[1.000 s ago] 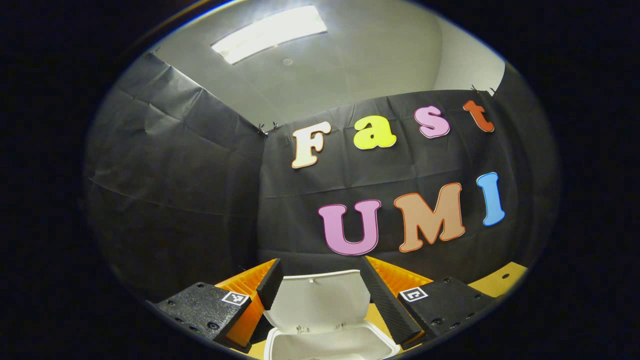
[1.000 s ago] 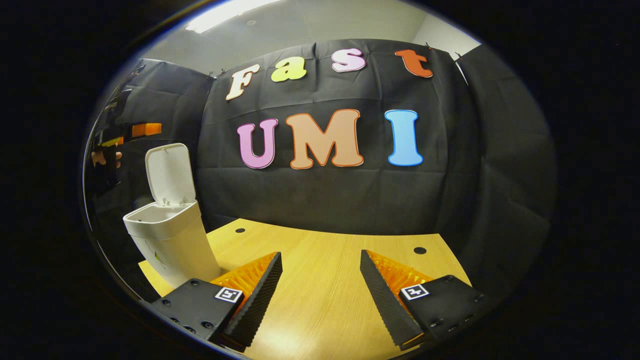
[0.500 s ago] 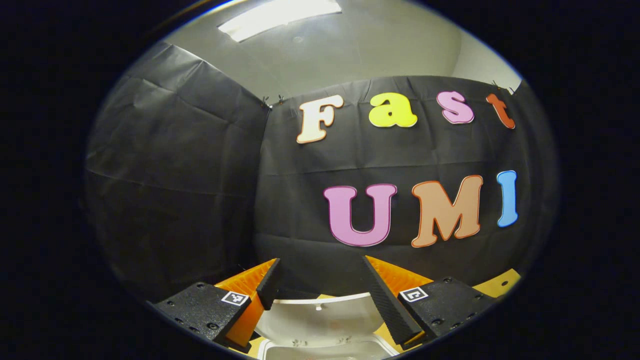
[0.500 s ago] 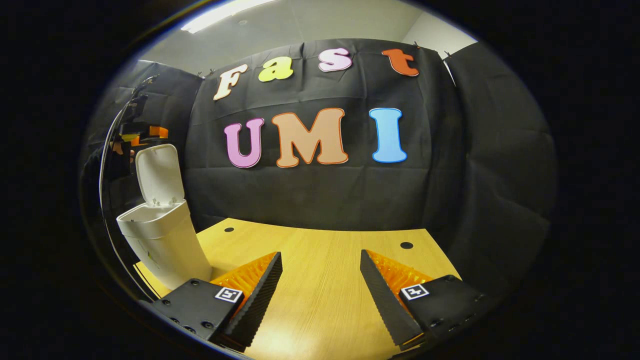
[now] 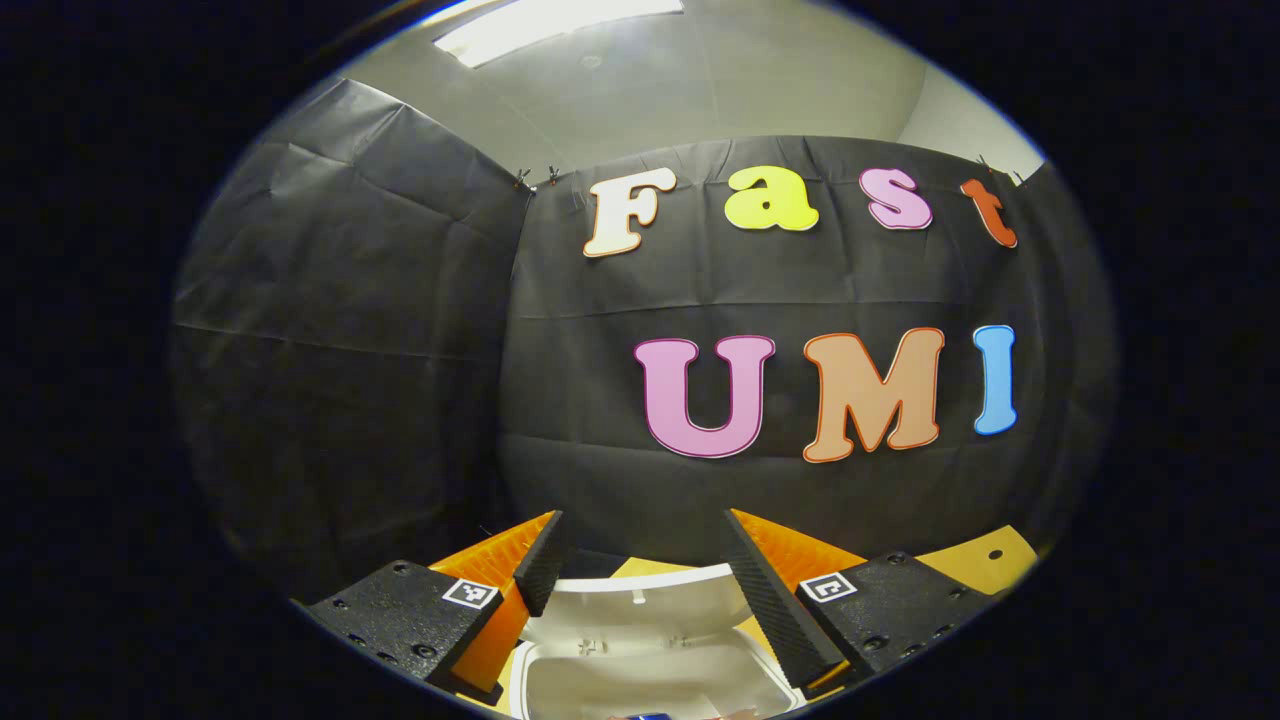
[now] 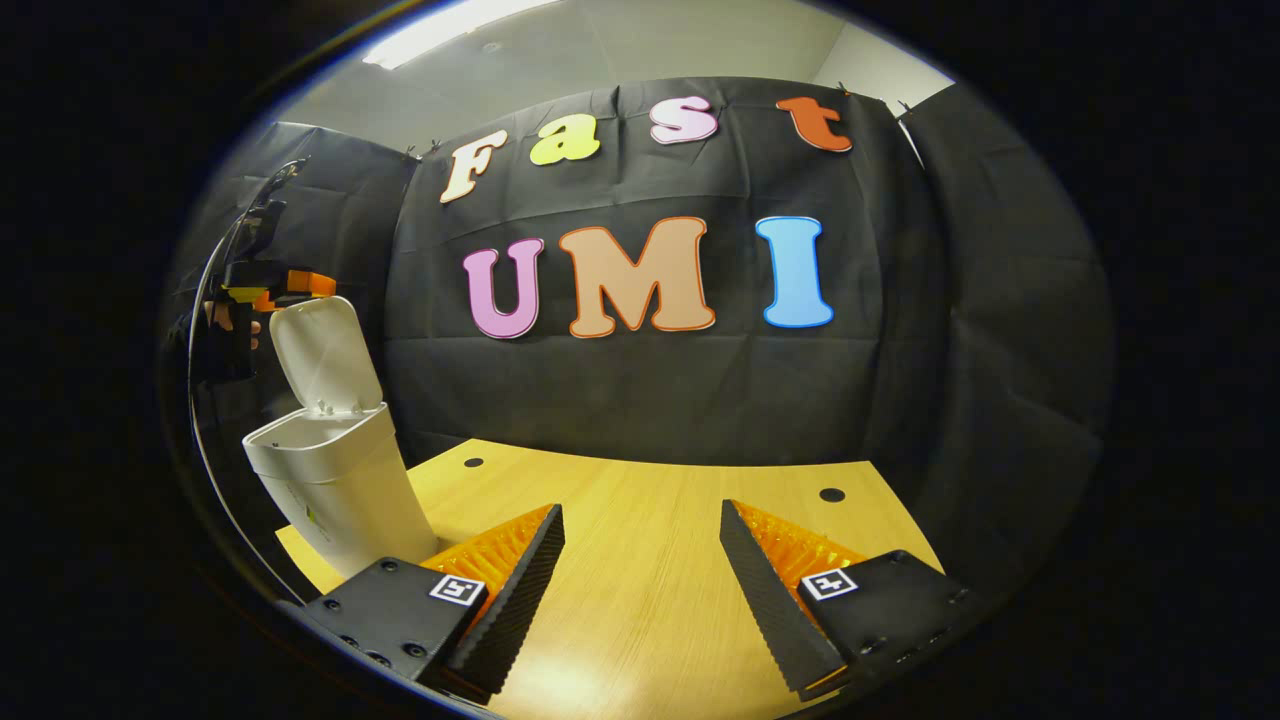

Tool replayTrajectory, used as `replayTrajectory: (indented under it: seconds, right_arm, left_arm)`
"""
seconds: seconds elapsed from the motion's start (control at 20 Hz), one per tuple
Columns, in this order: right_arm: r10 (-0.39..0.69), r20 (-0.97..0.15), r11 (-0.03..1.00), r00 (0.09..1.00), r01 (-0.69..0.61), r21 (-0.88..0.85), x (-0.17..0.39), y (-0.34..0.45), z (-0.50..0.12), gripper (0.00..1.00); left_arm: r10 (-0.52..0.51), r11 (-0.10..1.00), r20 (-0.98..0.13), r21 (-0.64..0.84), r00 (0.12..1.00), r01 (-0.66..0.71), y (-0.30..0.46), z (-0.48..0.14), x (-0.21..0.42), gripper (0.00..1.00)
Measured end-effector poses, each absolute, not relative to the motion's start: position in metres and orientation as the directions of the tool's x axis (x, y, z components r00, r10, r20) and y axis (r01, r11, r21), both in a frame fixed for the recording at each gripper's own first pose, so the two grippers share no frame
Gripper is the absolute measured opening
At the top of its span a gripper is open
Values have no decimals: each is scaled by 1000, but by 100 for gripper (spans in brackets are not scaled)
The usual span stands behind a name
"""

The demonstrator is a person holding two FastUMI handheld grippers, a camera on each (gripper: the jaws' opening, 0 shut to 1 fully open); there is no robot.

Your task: Press the lid of the desktop garbage bin to open it, pick up the crumpled paper on the desktop and throw it into the bin, then pick up the pop can on the desktop and drop it into the bin, and finally close the garbage bin lid.

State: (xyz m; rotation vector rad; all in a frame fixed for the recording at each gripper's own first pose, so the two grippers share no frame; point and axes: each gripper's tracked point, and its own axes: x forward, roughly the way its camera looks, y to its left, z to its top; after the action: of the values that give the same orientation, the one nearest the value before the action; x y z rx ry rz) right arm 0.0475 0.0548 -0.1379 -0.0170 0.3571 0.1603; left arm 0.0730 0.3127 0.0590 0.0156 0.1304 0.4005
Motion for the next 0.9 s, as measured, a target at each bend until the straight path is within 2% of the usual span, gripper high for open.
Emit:
replayTrajectory:
  seconds: [0.35,0.5,0.75,0.9]
  right_arm:
    - [208,-375,976,903,-219,14,50,70,-148,98]
    - [225,-388,971,894,-240,11,52,76,-151,98]
    - [251,-408,961,878,-276,-5,47,88,-157,98]
    - [254,-412,958,875,-286,-18,45,89,-159,98]
  left_arm:
    - [366,930,-165,47,916,-364,273,18,15,94]
    - [368,929,-181,39,912,-367,267,-4,1,94]
    - [364,927,-283,19,887,-375,260,-53,-16,93]
    - [367,926,-293,28,883,-376,259,-67,-17,93]
